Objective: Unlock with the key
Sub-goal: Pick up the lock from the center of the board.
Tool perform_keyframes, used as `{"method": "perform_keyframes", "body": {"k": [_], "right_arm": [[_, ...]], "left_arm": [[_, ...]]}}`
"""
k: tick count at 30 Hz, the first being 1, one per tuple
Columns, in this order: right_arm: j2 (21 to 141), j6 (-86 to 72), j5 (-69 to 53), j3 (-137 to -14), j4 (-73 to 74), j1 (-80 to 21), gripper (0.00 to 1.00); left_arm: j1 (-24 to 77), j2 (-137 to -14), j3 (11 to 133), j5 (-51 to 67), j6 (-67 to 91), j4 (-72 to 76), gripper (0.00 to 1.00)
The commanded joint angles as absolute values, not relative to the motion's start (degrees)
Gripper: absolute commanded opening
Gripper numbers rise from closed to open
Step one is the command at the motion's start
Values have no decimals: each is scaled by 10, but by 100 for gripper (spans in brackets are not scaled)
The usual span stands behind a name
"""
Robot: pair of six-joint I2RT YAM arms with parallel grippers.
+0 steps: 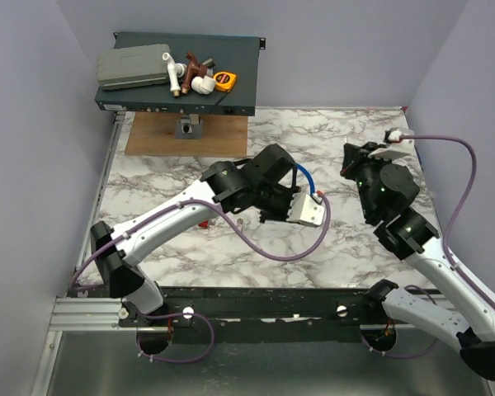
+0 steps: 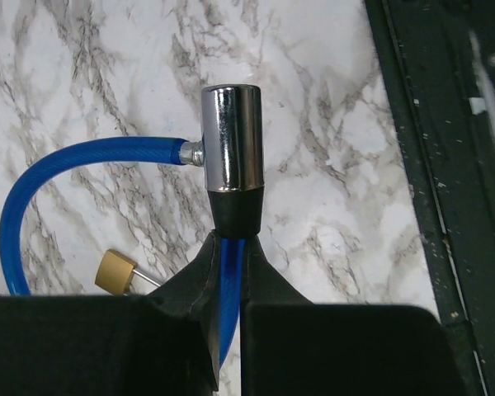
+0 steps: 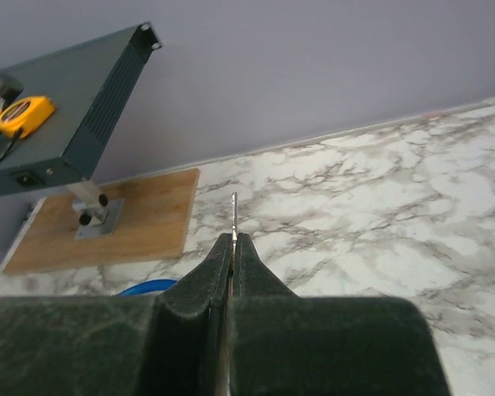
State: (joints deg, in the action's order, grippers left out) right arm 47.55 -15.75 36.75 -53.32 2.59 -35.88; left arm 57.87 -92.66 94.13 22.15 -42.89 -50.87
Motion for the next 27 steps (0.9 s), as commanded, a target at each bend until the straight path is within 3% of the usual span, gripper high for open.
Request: {"method": "perform_keyframes", "body": {"k": [1,13,27], "right_arm": [[519,-136,261,-526,-41,-359,1],[609,-123,73,-546,-84,-362,1],[614,-162,29,-418,-115,-405,1]], "left_arm": [[584,-861,993,307,-498,-663,0],[585,-892,1104,400,-483,-795,0],[547,-972,1268,490,-384,-795,0]]}}
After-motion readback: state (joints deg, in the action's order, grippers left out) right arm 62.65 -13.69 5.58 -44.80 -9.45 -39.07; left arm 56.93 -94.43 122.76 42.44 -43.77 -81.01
